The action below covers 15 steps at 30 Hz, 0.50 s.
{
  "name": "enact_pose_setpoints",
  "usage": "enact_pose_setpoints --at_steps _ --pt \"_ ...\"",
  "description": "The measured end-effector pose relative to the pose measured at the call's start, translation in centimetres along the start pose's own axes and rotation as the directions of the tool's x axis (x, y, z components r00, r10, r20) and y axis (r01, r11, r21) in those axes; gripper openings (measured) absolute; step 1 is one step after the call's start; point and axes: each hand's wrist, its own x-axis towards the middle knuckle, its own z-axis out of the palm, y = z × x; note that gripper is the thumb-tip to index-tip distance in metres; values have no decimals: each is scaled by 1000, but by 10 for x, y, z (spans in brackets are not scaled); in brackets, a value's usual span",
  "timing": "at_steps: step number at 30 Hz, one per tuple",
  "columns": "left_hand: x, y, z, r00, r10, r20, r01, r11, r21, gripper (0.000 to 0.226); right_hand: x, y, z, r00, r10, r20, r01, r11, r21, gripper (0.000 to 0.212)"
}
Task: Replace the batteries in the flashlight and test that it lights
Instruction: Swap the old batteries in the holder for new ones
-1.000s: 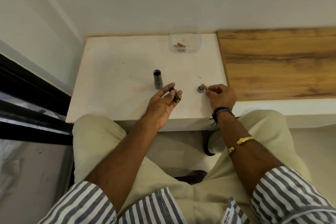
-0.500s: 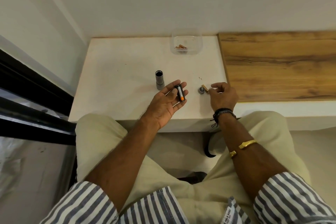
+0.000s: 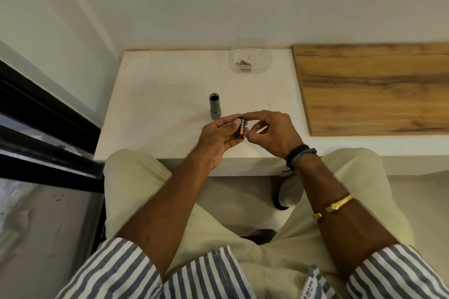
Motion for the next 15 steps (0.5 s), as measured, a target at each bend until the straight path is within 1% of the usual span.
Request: enact_pose_setpoints --at_steps 8,12,15 --pt "2 -3 -1 998 -33 -46 36 997 70 19 2 -1 -1 998 -13 56 18 997 -81 38" --pt "1 -5 0 997 -43 -71 51 992 113 15 0 -4 -5 990 -90 111 105 984 -141 37" --pt "1 -5 1 997 -39 -69 49 989 137 18 -1 -6 -6 984 -129 123 149 973 -174 35"
